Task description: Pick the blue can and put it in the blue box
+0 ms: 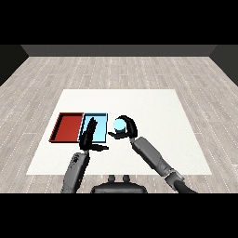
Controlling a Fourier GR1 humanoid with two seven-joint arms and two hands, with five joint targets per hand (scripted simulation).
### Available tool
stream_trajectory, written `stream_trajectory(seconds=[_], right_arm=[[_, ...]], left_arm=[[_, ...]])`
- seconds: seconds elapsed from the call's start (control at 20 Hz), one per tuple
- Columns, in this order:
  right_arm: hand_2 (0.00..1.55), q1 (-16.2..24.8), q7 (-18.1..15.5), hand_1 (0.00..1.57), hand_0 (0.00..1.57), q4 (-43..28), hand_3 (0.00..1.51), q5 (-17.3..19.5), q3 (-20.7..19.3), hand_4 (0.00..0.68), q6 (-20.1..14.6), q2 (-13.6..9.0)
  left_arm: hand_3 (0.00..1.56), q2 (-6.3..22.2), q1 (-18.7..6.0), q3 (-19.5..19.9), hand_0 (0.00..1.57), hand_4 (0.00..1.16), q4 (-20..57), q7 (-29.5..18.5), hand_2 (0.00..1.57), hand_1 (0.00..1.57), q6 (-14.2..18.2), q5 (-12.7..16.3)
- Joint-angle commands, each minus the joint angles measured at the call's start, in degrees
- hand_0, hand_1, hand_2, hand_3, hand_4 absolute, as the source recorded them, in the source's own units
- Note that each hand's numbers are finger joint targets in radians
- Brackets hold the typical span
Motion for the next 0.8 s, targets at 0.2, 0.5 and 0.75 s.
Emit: stream_trajectory(seconds=[0.2,0.5,0.75], right_arm=[[1.43,0.75,0.38,1.43,1.43,-0.29,1.41,2.20,-8.35,0.654,8.87,-2.34],[1.44,2.73,2.49,1.42,1.42,-3.06,1.41,6.31,-11.84,0.661,12.76,-1.29],[1.45,2.76,2.32,1.41,1.41,-2.46,1.42,8.94,-13.40,0.663,14.52,1.17]], left_arm=[[0.00,-0.03,-2.41,-9.07,0.00,0.00,0.90,2.27,0.00,0.00,7.37,2.28],[0.00,-0.03,-6.36,-8.97,0.00,0.00,6.12,0.20,0.00,0.00,7.47,2.53],[0.00,-0.03,-12.40,-9.85,0.00,0.00,17.92,-4.74,0.00,0.00,9.04,5.74]])
